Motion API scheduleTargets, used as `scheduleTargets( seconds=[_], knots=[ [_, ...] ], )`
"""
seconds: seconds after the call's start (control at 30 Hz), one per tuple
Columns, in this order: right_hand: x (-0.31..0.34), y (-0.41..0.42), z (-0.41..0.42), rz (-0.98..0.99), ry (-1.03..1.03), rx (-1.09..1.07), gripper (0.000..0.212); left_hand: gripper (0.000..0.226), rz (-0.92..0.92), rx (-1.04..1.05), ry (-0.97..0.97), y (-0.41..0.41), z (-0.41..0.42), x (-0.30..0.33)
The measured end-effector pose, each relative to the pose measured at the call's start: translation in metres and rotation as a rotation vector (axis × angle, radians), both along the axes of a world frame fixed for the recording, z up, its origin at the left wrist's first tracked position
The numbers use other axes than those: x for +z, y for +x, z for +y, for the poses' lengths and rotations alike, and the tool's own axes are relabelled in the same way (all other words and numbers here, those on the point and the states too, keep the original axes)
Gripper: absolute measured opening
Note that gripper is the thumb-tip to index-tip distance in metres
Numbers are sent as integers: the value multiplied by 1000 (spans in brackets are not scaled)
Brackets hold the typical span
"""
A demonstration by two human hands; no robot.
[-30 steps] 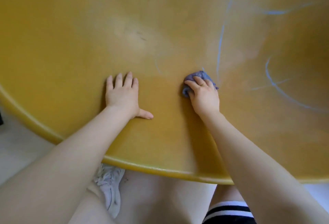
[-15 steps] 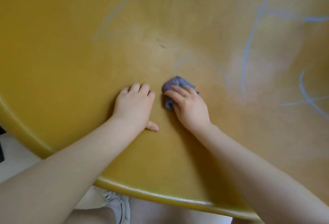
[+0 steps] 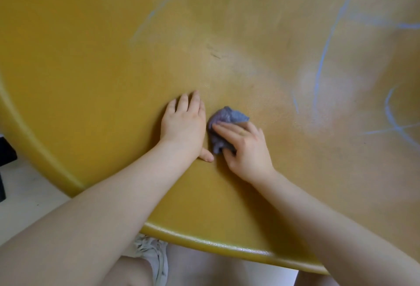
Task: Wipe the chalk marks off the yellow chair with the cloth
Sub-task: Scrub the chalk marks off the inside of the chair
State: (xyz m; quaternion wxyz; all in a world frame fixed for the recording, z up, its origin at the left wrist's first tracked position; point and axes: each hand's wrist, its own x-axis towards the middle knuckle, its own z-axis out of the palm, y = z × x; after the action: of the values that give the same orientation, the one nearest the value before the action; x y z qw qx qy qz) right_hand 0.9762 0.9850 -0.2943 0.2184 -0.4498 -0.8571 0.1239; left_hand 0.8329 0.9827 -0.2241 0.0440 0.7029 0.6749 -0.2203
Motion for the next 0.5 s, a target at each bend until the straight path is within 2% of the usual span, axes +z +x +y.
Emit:
scheduleTargets(
  seconds=[0.1,0.23,0.37,0.5],
  knots=[
    [-4,6,-14,40,61,80,40,126,-19,3,-47,0,2,-2],
    [-5,-2,38,-152,144,-9,39,125,-38,20,-56,-1,3,-4],
    [7,-10,103,-235,-16,-244,45,125,-27,15,-58,-1,3,-7],
    [13,-24,110,-226,-105,-382,50,123,-27,27,-59,2,2,-6]
  ],
)
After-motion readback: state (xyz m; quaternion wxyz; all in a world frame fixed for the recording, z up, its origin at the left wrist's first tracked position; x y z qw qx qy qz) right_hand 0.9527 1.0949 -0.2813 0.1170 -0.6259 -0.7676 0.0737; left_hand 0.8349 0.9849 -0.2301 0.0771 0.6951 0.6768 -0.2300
